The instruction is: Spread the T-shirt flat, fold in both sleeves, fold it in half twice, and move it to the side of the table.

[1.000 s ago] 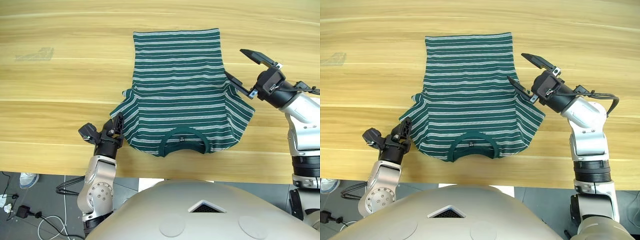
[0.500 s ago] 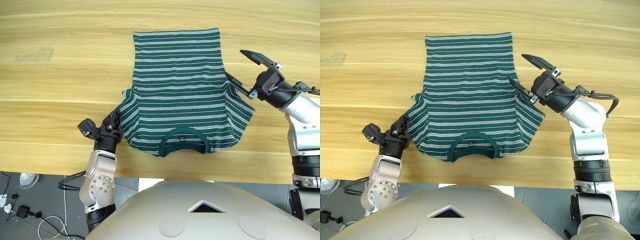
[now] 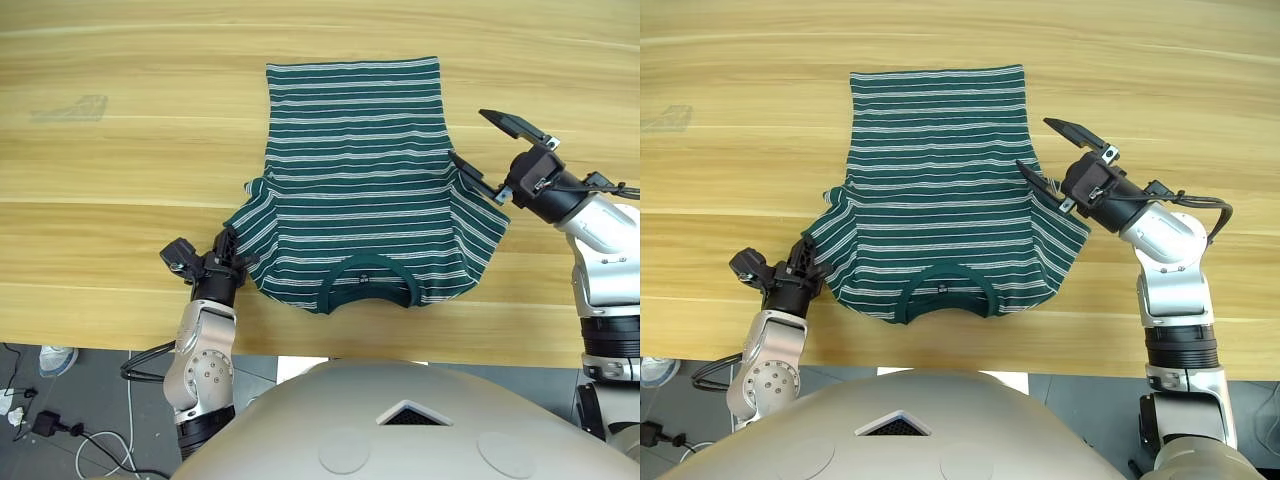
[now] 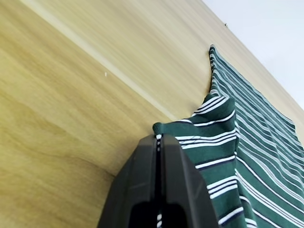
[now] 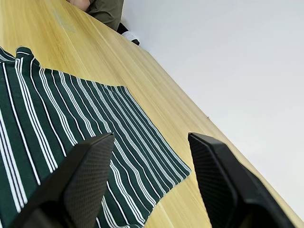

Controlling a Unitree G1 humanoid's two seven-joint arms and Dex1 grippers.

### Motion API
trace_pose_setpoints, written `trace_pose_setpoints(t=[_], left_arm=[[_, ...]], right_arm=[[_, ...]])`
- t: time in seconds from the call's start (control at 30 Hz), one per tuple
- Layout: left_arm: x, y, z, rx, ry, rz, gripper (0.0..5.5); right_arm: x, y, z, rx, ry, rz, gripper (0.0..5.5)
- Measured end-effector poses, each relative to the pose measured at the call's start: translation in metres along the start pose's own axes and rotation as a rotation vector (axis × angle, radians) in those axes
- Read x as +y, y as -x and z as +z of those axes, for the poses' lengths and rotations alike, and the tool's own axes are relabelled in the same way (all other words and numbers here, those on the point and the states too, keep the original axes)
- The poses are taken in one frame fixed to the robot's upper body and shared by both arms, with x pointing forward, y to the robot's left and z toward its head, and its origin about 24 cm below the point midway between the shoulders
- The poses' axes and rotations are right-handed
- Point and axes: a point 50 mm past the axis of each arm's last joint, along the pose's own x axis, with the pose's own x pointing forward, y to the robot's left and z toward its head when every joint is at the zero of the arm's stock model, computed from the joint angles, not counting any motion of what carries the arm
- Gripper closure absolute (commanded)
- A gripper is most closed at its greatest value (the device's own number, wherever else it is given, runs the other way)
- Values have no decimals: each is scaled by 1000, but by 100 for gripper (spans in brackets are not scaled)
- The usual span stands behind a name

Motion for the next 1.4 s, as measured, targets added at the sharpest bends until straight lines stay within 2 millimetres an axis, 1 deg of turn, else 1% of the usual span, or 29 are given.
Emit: trace_pose_setpoints(t=[0.17,0.33,0.43,0.57,0.67,0.73,0.8,0.93,1.0,1.17,1.3,1.33,1.4], left_arm=[[-1,-1,2,-14,-34,0,548],[-25,4,11,-67,-133,-93,548],[-32,5,11,-60,-227,-146,548],[-39,9,-2,16,-316,-240,548],[-46,11,-18,88,-435,-316,548],[-51,13,-22,95,-515,-366,548],[-59,15,-28,93,-560,-417,548],[-65,18,-32,96,-621,-463,548],[-66,17,-35,102,-669,-476,548],[-73,14,-41,109,-726,-502,548],[-74,15,-43,116,-745,-511,473],[-75,16,-43,119,-742,-527,463],[-82,23,-42,124,-719,-600,432]], right_arm=[[2,-1,-2,5,-3,2,263],[3,-2,-2,4,-12,1,263],[5,-3,-2,-2,-19,-5,263],[7,-4,-4,0,-25,3,263],[8,-4,-4,0,-27,4,263],[8,-3,-4,1,-28,3,263],[9,-3,-5,4,-31,4,263],[12,-3,-7,11,-43,9,263],[13,-2,-9,19,-51,5,263],[17,-1,-11,22,-59,12,263],[20,1,-13,32,-70,13,263],[21,2,-14,34,-76,18,263],[29,5,-14,33,-147,53,263]])
